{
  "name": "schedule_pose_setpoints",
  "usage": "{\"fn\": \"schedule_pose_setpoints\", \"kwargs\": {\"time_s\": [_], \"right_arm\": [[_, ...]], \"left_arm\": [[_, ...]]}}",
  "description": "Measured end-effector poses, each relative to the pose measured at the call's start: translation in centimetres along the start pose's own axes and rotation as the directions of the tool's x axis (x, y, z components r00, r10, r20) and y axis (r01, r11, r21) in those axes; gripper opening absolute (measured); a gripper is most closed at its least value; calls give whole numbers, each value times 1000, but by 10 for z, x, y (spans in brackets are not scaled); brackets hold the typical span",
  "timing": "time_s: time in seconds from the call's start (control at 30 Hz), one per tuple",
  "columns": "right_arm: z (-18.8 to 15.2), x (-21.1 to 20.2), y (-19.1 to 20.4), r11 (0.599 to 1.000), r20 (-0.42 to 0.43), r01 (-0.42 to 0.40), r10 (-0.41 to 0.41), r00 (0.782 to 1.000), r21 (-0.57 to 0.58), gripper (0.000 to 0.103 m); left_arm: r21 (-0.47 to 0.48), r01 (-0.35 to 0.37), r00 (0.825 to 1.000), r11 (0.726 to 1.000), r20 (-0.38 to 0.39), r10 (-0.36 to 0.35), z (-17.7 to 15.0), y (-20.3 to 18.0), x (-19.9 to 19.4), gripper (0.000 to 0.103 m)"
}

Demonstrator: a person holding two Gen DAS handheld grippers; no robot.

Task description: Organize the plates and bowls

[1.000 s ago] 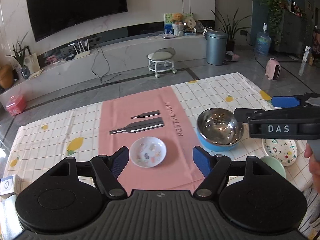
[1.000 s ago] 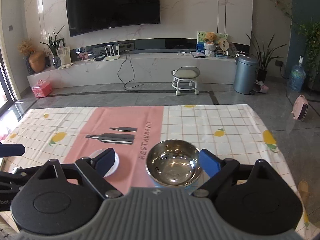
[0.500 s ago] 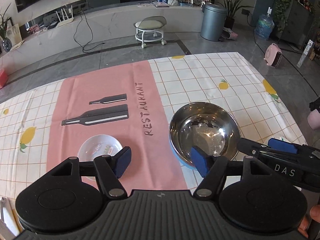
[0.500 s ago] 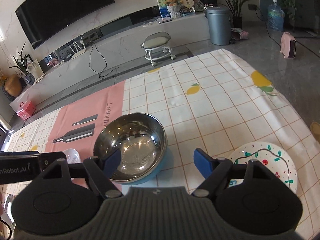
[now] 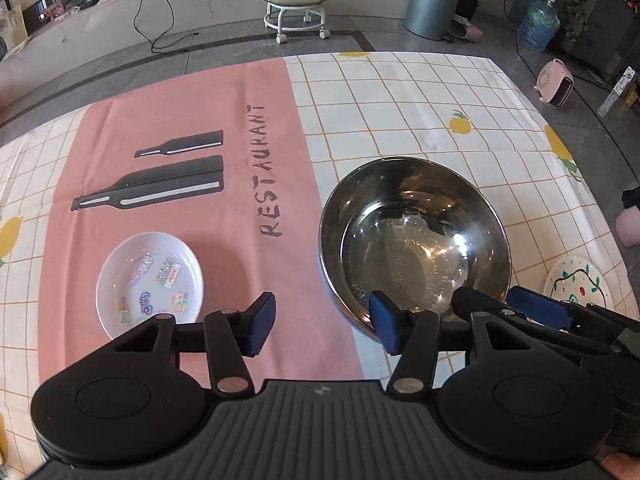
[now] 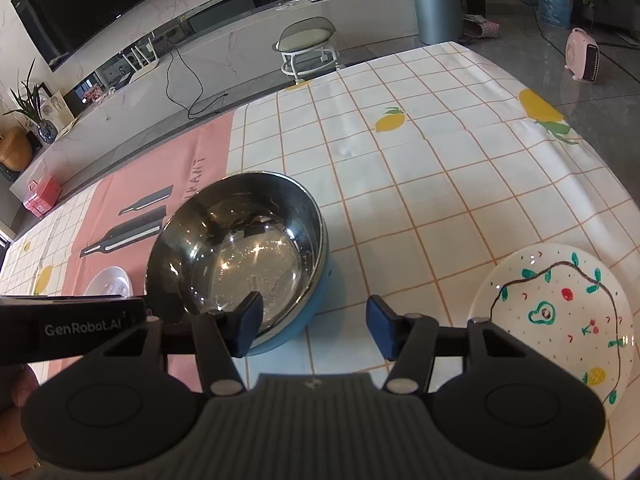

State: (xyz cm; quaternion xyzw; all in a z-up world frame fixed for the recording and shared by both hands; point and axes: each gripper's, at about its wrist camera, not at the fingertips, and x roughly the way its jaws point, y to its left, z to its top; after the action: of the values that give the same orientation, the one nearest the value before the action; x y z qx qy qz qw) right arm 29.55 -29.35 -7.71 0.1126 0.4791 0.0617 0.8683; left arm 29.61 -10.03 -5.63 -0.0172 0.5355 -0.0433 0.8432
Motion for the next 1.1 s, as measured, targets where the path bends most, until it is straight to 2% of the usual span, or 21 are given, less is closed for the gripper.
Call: {"fn": "schedule_pose_setpoints", "kwargs": {"time_s": [0.07, 0.13, 0.17, 0.2, 0.33, 0.53, 0.67, 0.93, 1.1], "right_arm": [[0, 2, 2, 1000, -9, -7, 7, 1000, -10, 49], [-1, 4, 3, 1000, -19, -18, 18, 1000, -11, 41], [-1, 6, 4, 1000, -25, -21, 20, 999, -15, 38], [-1, 7, 5, 999, -30, -23, 23, 999, -23, 29], [-2, 7, 9, 999, -23, -4, 3, 1000, -44, 25], [1, 3, 0, 1000, -23, -19, 19, 1000, 6, 19], [3, -6, 1, 1000, 6, -23, 23, 1000, 4, 19], [9, -31, 3, 993, 56, -112, 110, 992, 32, 19], [3, -54, 16, 987, 93, -162, 161, 983, 3, 19]], "left_arm": [[-25, 13, 1000, 1000, -14, -13, -1, 0, 2, 51], [-52, 41, 998, 998, -39, -43, -1, -1, 4, 37], [-55, 54, 997, 997, -53, -57, -1, -2, 6, 24], [-55, 50, 997, 997, -62, -53, 0, -5, 6, 21], [-23, 6, 998, 1000, -65, -8, -2, -15, 6, 20], [-21, -16, 998, 1000, -67, 15, -4, -21, 3, 20], [-33, -21, 999, 999, -50, 19, -2, -22, -7, 20], [-39, -39, 999, 999, 24, 40, 6, -16, -49, 17], [-22, -81, 995, 997, 65, 82, -8, -12, -78, 17]]}}
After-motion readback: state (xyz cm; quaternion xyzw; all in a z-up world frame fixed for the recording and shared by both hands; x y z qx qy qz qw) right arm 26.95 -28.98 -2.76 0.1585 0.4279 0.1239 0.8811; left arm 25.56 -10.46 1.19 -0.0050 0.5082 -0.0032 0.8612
